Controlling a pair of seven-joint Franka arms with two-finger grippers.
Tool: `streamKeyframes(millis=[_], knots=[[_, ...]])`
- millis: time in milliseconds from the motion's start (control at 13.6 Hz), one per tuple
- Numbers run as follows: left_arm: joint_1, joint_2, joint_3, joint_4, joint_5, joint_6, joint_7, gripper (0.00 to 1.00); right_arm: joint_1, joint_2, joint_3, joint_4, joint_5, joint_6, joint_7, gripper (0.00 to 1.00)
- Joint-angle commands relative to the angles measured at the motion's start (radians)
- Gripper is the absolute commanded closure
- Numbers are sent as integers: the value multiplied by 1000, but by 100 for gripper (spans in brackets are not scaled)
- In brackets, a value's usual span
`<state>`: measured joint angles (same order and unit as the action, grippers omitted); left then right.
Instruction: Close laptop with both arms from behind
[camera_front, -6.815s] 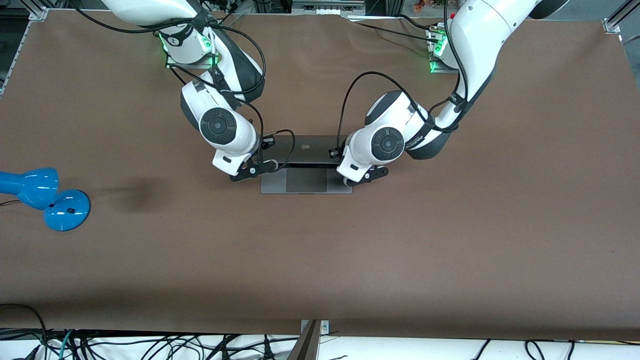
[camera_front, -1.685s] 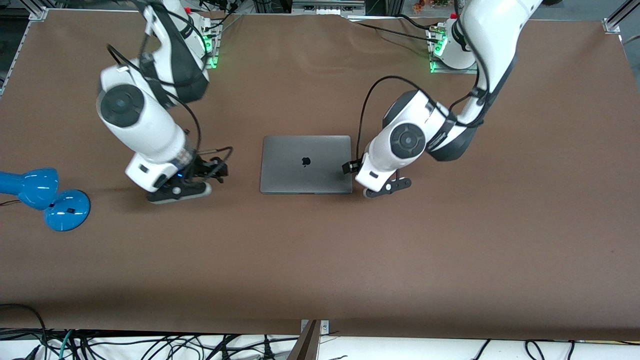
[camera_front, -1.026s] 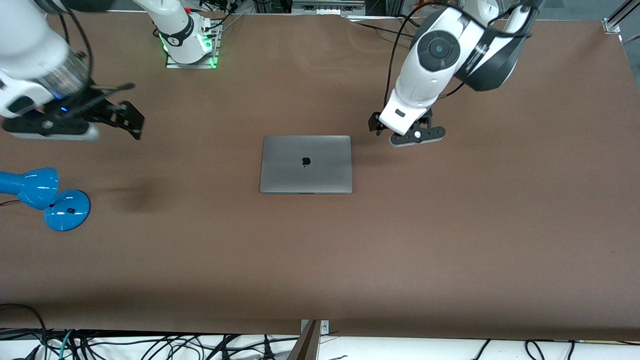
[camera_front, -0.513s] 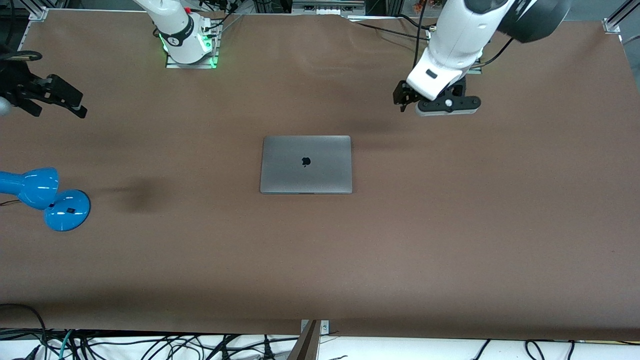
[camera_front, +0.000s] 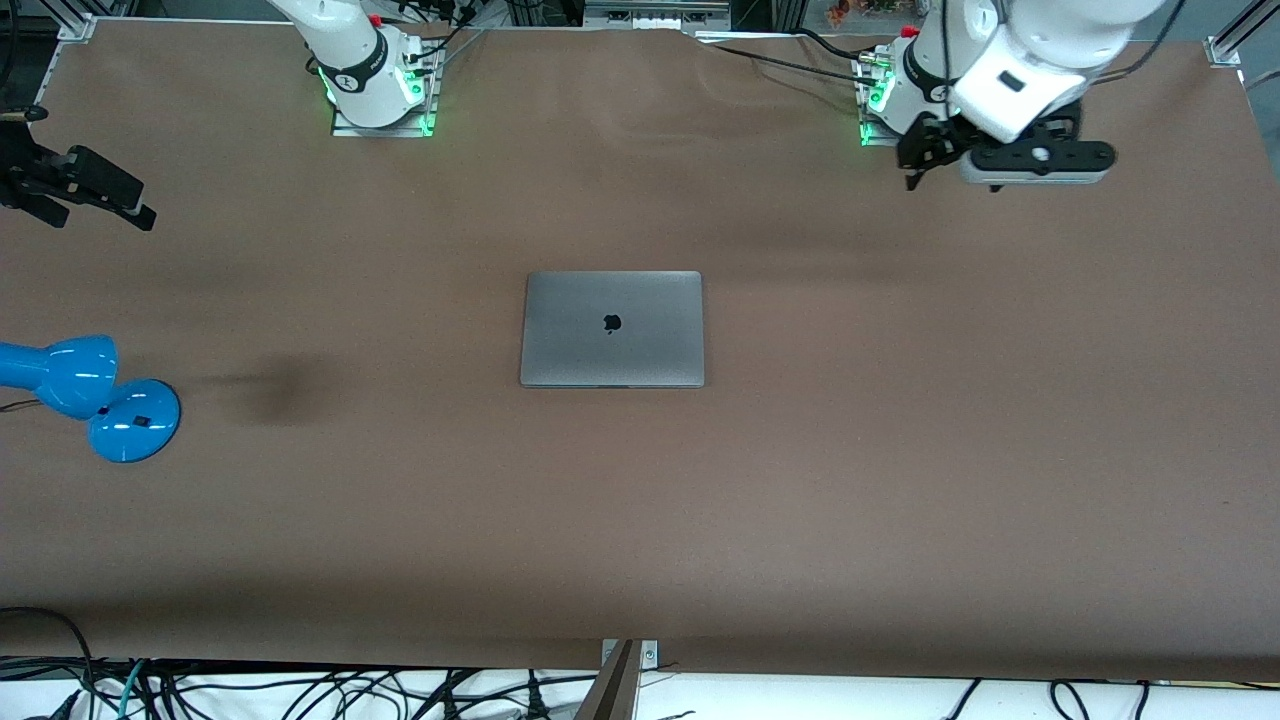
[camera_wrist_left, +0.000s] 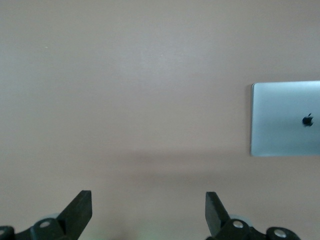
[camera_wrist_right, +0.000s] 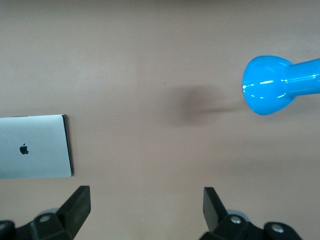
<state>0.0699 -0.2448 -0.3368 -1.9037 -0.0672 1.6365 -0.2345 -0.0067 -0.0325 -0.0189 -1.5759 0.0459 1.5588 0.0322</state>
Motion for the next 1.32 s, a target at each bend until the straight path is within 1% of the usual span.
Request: streamKeyframes(millis=[0,73,147,440,586,806,953,1026,1172,1246], knots=[[13,-25,77,15,-28,-47,128,0,-24,-6,7,-6,8,-6,-11,0],[13,-24,103,41,-28,-64,145,0,-24,-7,7,-6,3,-11,-12,0],[13,-18,114,58,-22,-67,146,0,-25,-7,7,-6,3,-14,-14,0],[18,1,117,63,-11,-69,147,0,-27,-7,7,-13,3,-31,-25,0],[18,41,116,100,-10,-95,143,0,-27,-6,7,-16,3,-49,-25,0],[25,107,116,190,15,-138,143,0,-27,-1,7,-16,2,-59,-25,0],[-5,128,128,222,44,-148,143,0,-27,0,7,-19,-7,-59,-25,0],[-49,128,162,226,49,-149,141,0,-27,0,10,-23,-26,-59,-23,0],[-163,130,281,227,50,-149,139,0,-27,0,16,-21,-52,-74,-25,0],[-188,136,309,229,50,-149,139,0,-27,0,16,-21,-52,-74,-25,0]])
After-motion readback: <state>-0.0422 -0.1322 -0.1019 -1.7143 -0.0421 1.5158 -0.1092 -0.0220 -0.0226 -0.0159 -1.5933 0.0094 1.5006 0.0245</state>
